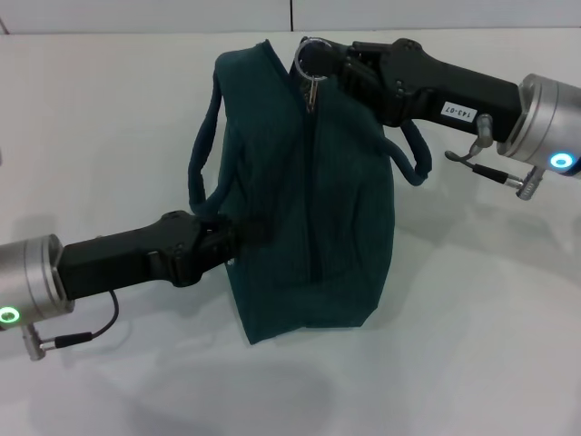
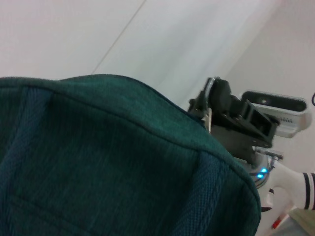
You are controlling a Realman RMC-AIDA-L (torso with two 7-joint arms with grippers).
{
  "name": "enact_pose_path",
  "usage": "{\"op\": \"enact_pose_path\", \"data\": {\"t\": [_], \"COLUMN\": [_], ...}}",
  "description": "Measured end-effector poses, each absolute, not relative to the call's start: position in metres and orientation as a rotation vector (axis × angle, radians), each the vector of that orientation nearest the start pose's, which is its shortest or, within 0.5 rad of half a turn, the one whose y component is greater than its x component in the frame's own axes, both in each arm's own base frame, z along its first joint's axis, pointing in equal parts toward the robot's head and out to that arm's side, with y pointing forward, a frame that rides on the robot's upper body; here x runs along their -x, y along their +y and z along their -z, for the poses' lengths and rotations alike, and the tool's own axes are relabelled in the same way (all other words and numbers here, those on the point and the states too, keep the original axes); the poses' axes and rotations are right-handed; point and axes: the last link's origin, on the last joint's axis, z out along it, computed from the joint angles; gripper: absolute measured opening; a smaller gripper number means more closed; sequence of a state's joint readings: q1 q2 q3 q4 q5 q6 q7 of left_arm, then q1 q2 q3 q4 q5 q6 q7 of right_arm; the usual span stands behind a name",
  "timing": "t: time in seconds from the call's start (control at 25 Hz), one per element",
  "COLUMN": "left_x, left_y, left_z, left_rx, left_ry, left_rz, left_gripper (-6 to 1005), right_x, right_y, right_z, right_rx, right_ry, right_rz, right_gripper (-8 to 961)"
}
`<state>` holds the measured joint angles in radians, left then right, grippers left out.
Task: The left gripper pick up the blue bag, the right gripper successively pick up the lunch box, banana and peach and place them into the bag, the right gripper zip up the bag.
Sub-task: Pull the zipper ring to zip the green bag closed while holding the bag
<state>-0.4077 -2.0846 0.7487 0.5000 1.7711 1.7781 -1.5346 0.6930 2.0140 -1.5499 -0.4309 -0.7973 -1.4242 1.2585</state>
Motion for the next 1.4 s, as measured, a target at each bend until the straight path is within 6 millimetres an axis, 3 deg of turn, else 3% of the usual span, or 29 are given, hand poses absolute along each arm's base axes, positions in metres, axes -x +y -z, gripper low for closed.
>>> {"op": "enact_pose_path", "data": {"t": [0.4,0.88,1.4], "left_x": [0.272,0.277,0.286], "left_y": [0.255,0.240,0.226], "left_z": [0.011,0.017,0.012], "left_rx": [2.663,2.708,2.665], "left_ry": [-1.091,-1.091,-1.068], "left_rz": [1.225,1.205,1.241], "left_gripper": [59,60,71], "right_x": [-0.149,-0.142,-0.151], "right_y": [0.372,0.379,0.399], "right_z": [0.036,0.035,0.042], "right_rx": [2.577,2.551,2.465], "right_ry": [0.586,0.582,0.658], "right_rz": [-1.328,-1.340,-1.183], "right_gripper": [7,6,6]}}
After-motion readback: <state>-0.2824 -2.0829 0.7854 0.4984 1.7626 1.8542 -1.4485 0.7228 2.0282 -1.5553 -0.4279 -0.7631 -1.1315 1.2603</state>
